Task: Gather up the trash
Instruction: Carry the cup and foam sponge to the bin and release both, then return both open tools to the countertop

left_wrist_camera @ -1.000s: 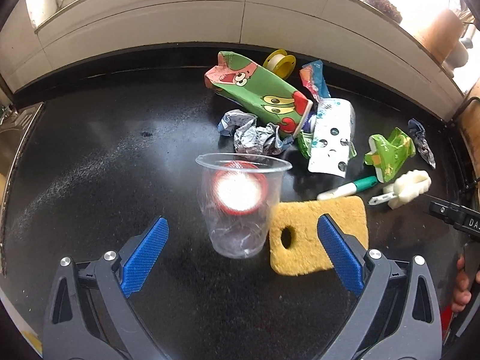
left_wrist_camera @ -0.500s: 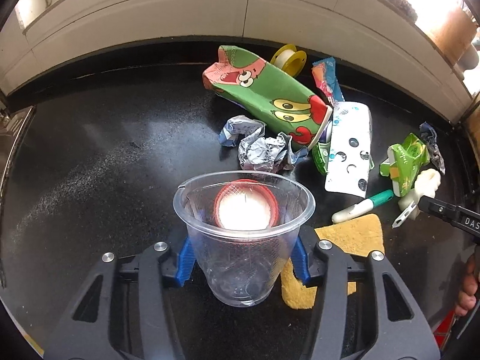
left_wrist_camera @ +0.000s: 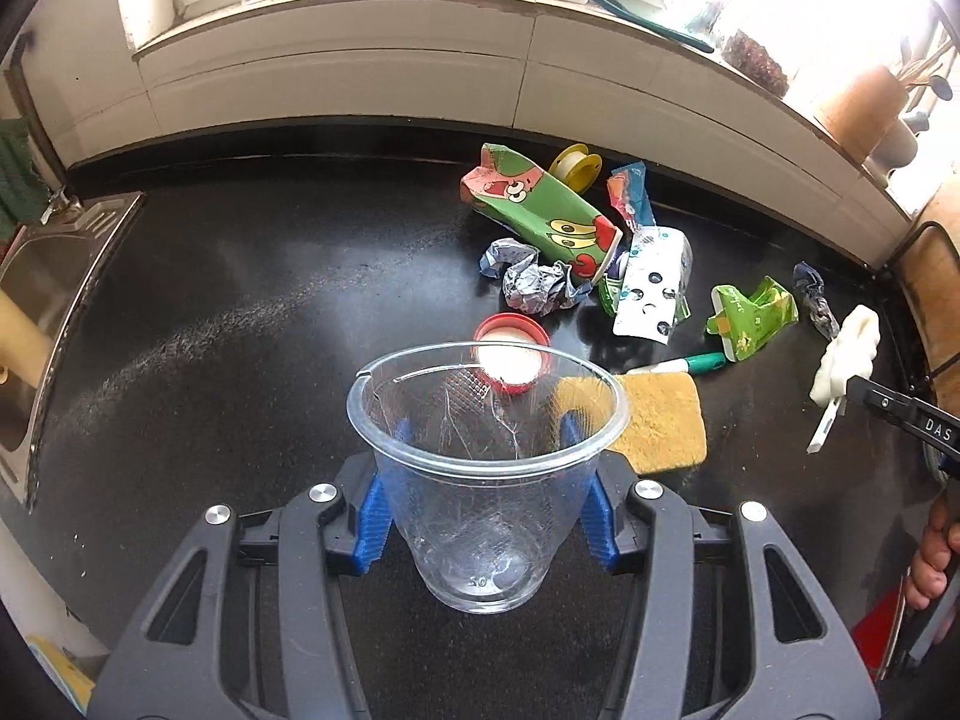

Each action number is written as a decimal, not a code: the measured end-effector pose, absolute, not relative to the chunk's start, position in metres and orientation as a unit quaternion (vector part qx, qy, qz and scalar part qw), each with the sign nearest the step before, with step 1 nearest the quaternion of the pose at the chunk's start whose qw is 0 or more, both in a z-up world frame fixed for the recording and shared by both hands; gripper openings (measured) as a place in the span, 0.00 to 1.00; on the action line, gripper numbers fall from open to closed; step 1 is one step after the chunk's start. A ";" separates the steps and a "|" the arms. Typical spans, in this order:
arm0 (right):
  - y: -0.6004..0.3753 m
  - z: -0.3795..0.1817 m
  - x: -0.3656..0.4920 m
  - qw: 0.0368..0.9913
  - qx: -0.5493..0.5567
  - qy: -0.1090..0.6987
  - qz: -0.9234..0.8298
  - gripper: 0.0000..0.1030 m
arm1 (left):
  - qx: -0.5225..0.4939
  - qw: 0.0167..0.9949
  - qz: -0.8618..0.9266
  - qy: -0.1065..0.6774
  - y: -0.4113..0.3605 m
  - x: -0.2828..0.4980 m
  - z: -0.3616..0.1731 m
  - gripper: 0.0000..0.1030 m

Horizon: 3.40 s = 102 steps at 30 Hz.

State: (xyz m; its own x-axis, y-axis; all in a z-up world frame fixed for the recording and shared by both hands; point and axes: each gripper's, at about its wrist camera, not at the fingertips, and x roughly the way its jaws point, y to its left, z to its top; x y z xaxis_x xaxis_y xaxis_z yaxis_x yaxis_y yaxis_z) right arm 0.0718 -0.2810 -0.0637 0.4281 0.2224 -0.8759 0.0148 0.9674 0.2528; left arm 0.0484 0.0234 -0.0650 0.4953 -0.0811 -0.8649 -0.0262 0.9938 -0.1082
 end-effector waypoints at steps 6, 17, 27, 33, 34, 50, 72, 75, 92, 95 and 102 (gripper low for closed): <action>-0.253 -0.054 0.054 0.842 0.071 0.525 0.101 0.08 | -0.065 0.870 0.002 0.489 0.036 0.016 -0.055 0.49; -0.001 -0.048 0.004 0.733 -0.101 0.515 0.433 0.08 | -0.152 0.863 0.182 0.446 0.162 -0.145 -0.055 0.49; 0.207 -0.104 -0.147 0.550 -0.250 0.519 0.605 0.08 | -0.272 0.797 0.308 0.443 0.267 -0.322 -0.128 0.49; 0.267 -0.162 -0.194 0.509 -0.325 0.520 0.604 0.08 | -0.317 0.790 0.291 0.437 0.293 -0.348 -0.189 0.50; 0.275 -0.169 -0.199 0.505 -0.337 0.518 0.602 0.08 | -0.325 0.784 0.289 0.442 0.296 -0.344 -0.198 0.50; 0.329 -0.204 -0.195 0.486 -0.415 0.505 0.580 0.11 | -0.343 0.773 0.273 0.459 0.304 -0.334 -0.232 0.73; 0.216 -0.076 -0.123 0.613 -0.259 0.476 0.575 0.82 | -0.270 0.791 0.307 0.455 0.274 -0.311 -0.154 0.91; 0.165 -0.051 -0.085 0.666 -0.214 0.476 0.533 0.85 | -0.254 0.812 0.281 0.445 0.258 -0.277 -0.129 0.93; -0.231 0.010 0.005 0.877 0.029 0.471 0.085 0.86 | -0.030 0.887 -0.045 0.459 0.044 -0.022 -0.050 0.93; -0.265 0.010 0.005 0.881 0.044 0.468 0.054 0.86 | -0.026 0.883 -0.055 0.465 0.029 -0.008 -0.050 0.93; -0.296 0.003 0.014 0.879 0.063 0.472 0.036 0.86 | -0.007 0.873 -0.054 0.484 0.028 0.020 -0.058 0.93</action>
